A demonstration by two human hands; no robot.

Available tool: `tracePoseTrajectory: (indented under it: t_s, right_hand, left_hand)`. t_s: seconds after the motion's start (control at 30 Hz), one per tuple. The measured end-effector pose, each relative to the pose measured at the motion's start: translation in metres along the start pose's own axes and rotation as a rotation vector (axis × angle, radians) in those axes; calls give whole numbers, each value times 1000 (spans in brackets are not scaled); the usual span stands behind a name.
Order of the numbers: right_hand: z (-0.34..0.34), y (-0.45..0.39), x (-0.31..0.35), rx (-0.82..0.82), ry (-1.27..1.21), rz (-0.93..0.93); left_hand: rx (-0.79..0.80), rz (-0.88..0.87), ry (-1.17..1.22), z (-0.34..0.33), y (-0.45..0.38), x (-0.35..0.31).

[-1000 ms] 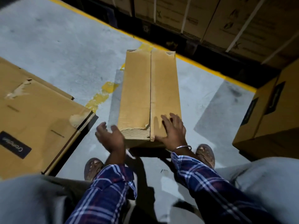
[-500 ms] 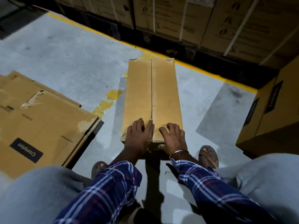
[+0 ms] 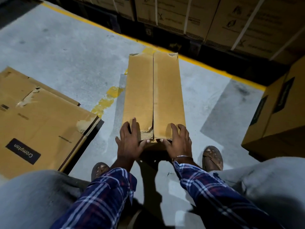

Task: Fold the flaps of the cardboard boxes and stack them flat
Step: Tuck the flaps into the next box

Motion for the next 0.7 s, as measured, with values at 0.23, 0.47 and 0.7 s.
tracePoseTrajectory:
  t_s: [0.23, 0.47, 0.7]
  right_hand:
    - [41, 25, -11, -311, -551, 64]
    - [57, 36, -72, -653, -1089, -686]
    - [82, 18, -103, -537, -676, -760]
  left_hand:
    - [-221, 6, 324, 23, 19, 4]
    - [1, 54, 315, 14, 15, 7]
    - [48, 98, 77, -2, 3, -1]
Point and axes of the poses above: each hand's wrist, its own y-axis away from the middle knuckle, its own z-axis out of the back of the hand, x = y × z, the point moved 6 cm from there along -y, towards the middle knuckle, and after that the axes turned 12 degrees about x, right-handed, at the moved point
